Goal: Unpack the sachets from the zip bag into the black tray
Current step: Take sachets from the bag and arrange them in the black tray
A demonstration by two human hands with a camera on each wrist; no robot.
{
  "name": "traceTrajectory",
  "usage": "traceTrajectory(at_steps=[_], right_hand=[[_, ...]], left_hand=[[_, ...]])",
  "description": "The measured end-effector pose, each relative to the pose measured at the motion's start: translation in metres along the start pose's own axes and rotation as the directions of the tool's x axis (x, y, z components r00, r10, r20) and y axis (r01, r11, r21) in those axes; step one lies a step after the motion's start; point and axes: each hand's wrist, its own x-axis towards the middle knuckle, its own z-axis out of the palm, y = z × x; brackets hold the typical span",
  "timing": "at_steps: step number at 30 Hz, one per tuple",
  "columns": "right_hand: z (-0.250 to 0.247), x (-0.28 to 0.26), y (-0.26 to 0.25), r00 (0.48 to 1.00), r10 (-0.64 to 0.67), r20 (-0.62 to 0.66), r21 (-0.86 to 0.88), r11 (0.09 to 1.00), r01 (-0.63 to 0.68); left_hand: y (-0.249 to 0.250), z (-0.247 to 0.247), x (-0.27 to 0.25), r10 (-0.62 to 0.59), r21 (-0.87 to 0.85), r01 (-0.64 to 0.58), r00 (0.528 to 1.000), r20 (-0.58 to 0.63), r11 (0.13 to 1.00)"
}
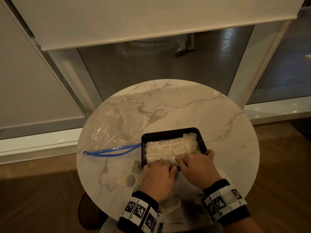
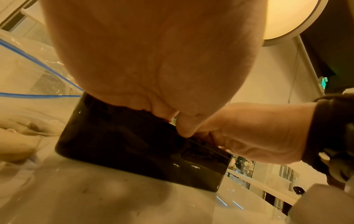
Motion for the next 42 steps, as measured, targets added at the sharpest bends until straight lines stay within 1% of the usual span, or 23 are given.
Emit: traceTrajectory(at_steps=[3, 6, 8, 10, 12, 14, 16, 19, 22, 25, 27, 30, 33, 35, 37, 39, 42], right_hand=[[0.003, 0.000, -0.006, 0.999, 0.021, 0.048, -0.026, 0.999, -0.020], [0.000, -0.001, -0.008, 0.997, 0.023, 0.068, 0.002, 1.000, -0.023], [-0.006, -0.003, -0.007, 0.999, 0.004, 0.047, 0.033, 0.999, -0.005], [-0.015, -0.004, -0.003, 1.000, -0.025, 0.001, 0.089, 0.996, 0.024], [-0.023, -0.006, -0.002, 0.997, -0.058, -0.049, 0.151, 0.986, 0.065], [-0.029, -0.009, -0.002, 0.992, -0.087, -0.096, 0.223, 0.969, 0.106], [-0.032, -0.012, -0.002, 0.984, -0.126, -0.123, 0.316, 0.935, 0.159], [-0.033, -0.014, 0.000, 0.980, -0.158, -0.118, 0.433, 0.880, 0.194], [-0.035, -0.013, 0.003, 0.988, -0.121, -0.098, 0.525, 0.837, 0.154], [-0.039, -0.014, 0.006, 0.993, -0.088, -0.079, 0.580, 0.806, 0.117], [-0.041, -0.016, 0.007, 0.995, -0.078, -0.061, 0.602, 0.792, 0.099], [-0.042, -0.018, 0.008, 0.997, -0.064, -0.041, 0.623, 0.779, 0.076], [-0.040, -0.018, 0.009, 0.997, -0.064, -0.030, 0.624, 0.779, 0.069], [-0.039, -0.017, 0.010, 0.998, -0.065, -0.017, 0.622, 0.781, 0.062], [-0.039, -0.017, 0.011, 0.998, -0.061, -0.011, 0.617, 0.785, 0.055], [-0.039, -0.017, 0.010, 0.998, -0.061, -0.004, 0.616, 0.786, 0.050], [-0.038, -0.017, 0.010, 0.998, -0.060, 0.006, 0.621, 0.782, 0.043]], left_hand=[[-0.001, -0.003, -0.001, 0.015, -0.009, -0.015, 0.999, 0.028, 1.000], [-0.008, -0.011, -0.002, 0.064, -0.128, -0.057, 0.997, 0.049, 0.990], [-0.013, -0.021, -0.005, 0.106, -0.224, -0.104, 0.994, -0.002, 0.969], [-0.018, -0.033, -0.009, 0.143, -0.265, -0.162, 0.986, -0.091, 0.950], [-0.023, -0.044, -0.016, 0.168, -0.257, -0.206, 0.972, -0.162, 0.944], [-0.027, -0.049, -0.022, 0.174, -0.238, -0.214, 0.969, -0.175, 0.948], [-0.028, -0.050, -0.027, 0.161, -0.240, -0.185, 0.980, -0.114, 0.953], [-0.024, -0.042, -0.035, 0.120, -0.199, -0.107, 0.991, 0.054, 0.974], [-0.018, -0.030, -0.041, 0.101, -0.122, -0.081, 0.981, 0.168, 0.989], [-0.009, -0.023, -0.043, 0.060, -0.058, -0.045, 0.958, 0.281, 0.997], [-0.005, -0.019, -0.043, 0.030, 0.008, -0.034, 0.949, 0.313, 0.999], [-0.005, -0.013, -0.042, -0.006, 0.077, -0.018, 0.953, 0.303, 0.997], [-0.009, -0.009, -0.039, -0.015, 0.066, -0.005, 0.956, 0.293, 0.998], [-0.015, -0.009, -0.038, -0.022, 0.047, 0.009, 0.964, 0.264, 0.999], [-0.023, -0.010, -0.037, -0.032, 0.029, 0.026, 0.976, 0.215, 0.999], [-0.032, -0.010, -0.035, -0.037, 0.009, 0.036, 0.989, 0.141, 0.999], [-0.040, -0.012, -0.034, -0.090, 0.032, 0.089, 0.995, 0.043, 0.996]])
